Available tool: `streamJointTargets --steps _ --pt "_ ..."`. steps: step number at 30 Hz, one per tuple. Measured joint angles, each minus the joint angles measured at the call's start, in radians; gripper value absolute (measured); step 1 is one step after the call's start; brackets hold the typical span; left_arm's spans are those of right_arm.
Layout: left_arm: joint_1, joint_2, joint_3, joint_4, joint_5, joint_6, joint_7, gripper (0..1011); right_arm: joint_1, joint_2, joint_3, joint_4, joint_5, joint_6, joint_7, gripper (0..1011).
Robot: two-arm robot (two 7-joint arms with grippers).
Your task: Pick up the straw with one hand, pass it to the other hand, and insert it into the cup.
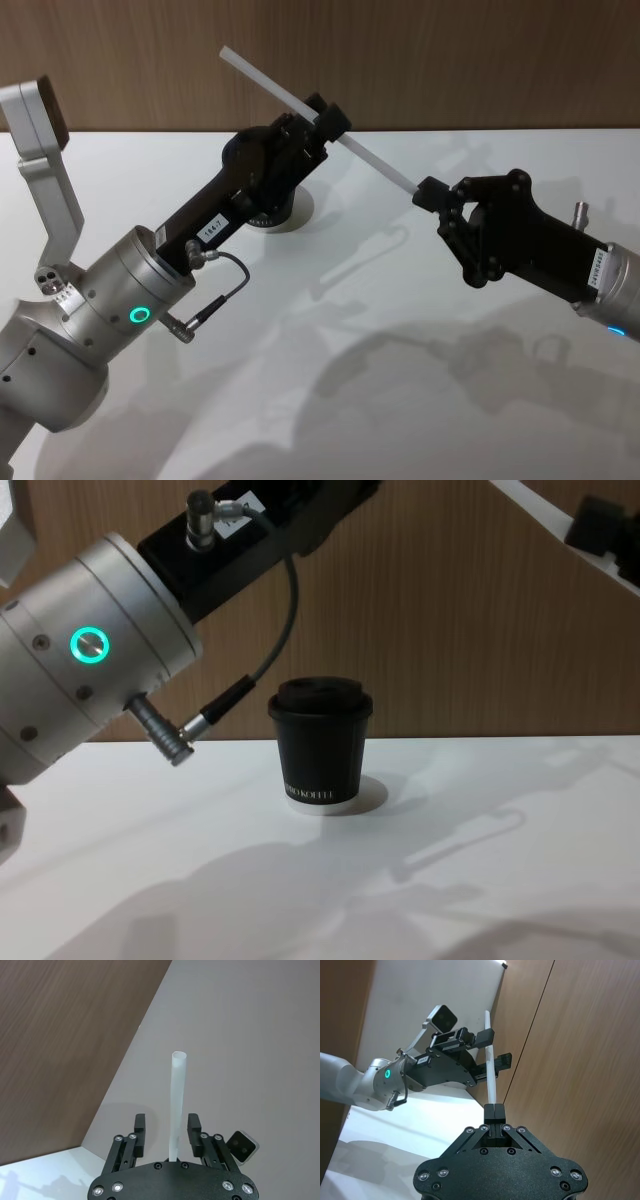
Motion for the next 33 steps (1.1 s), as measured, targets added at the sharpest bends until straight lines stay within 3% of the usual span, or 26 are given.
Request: streamJointTargets --steps 1,5,6,15,24,33 --pt "0.000 0.000 0.000 0.000 0.000 0.000 0.000 503 0.000 0.000 0.000 0.000 0.000 0.000 0.000 0" --pt "0.000 -0.001 0.001 0.000 -0.002 -0.001 -0.002 411 0.000 0.000 0.000 0.000 0.000 0.000 0.000 0" --pt "0.000 -0.001 0.001 0.001 -0.003 -0.001 -0.002 336 0.000 0.000 0.000 0.000 0.000 0.000 0.000 0" --pt "0.000 -0.002 0.002 0.001 -0.004 -0.001 -0.004 74 0.000 0.000 0.000 0.000 0.000 0.000 0.000 1" --pt "0.000 -0.003 0.002 0.002 -0.005 -0.002 -0.005 13 0.000 0.000 0.000 0.000 0.000 0.000 0.000 17" --pt "0.000 -0.003 0.002 0.002 -0.006 -0.002 -0.005 13 0.000 0.000 0.000 0.000 0.000 0.000 0.000 247"
